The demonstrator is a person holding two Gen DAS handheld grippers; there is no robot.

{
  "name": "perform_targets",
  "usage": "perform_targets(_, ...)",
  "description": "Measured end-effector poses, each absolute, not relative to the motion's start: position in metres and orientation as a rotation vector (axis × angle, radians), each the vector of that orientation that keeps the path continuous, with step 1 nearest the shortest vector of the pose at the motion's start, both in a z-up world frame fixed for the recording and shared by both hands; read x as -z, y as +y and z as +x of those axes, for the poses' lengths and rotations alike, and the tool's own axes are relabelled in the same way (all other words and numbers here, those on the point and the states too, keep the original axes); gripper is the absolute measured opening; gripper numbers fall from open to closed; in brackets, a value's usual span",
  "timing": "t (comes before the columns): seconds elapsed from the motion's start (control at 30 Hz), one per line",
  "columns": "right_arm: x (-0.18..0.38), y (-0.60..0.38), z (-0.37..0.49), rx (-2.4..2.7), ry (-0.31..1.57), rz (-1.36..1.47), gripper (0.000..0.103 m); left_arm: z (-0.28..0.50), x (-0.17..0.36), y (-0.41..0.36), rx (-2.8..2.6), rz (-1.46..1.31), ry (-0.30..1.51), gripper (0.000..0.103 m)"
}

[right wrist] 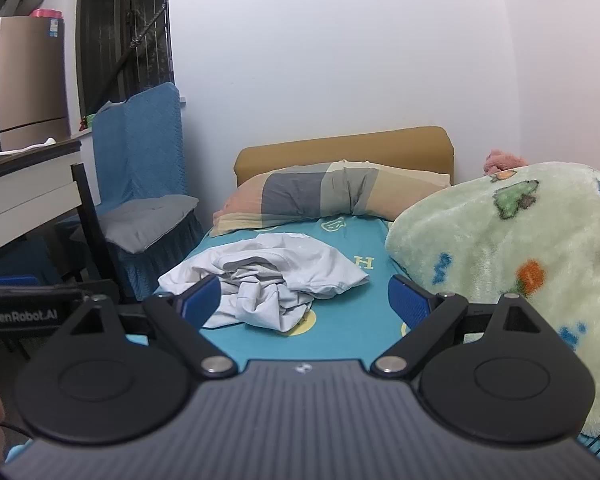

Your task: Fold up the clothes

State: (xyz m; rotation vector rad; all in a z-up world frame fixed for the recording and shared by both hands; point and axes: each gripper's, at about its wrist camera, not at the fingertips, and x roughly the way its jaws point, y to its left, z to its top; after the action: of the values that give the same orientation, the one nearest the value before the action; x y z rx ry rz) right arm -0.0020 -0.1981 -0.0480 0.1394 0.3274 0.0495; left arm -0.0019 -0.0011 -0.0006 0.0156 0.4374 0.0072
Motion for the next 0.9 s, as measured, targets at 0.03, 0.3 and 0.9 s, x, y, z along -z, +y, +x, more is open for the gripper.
perform_targets(0.03,0.047,-0.201,-0.001,-0.051,0.329,0.141,0.092,-0.003,0.001,-0.002,-0.011,0.022,0.434,0.103)
perform_targets(0.3,0.051,-0.199,0.001,-0.032,0.335,0.136,0.092,-0.003,0.000,0.000,-0.005,0.007,0.464,0.103)
perform_targets(0.9,0.056,-0.197,0.000,-0.021,0.331,0.130,0.092,-0.001,0.007,-0.002,-0.008,0.018,0.474,0.103)
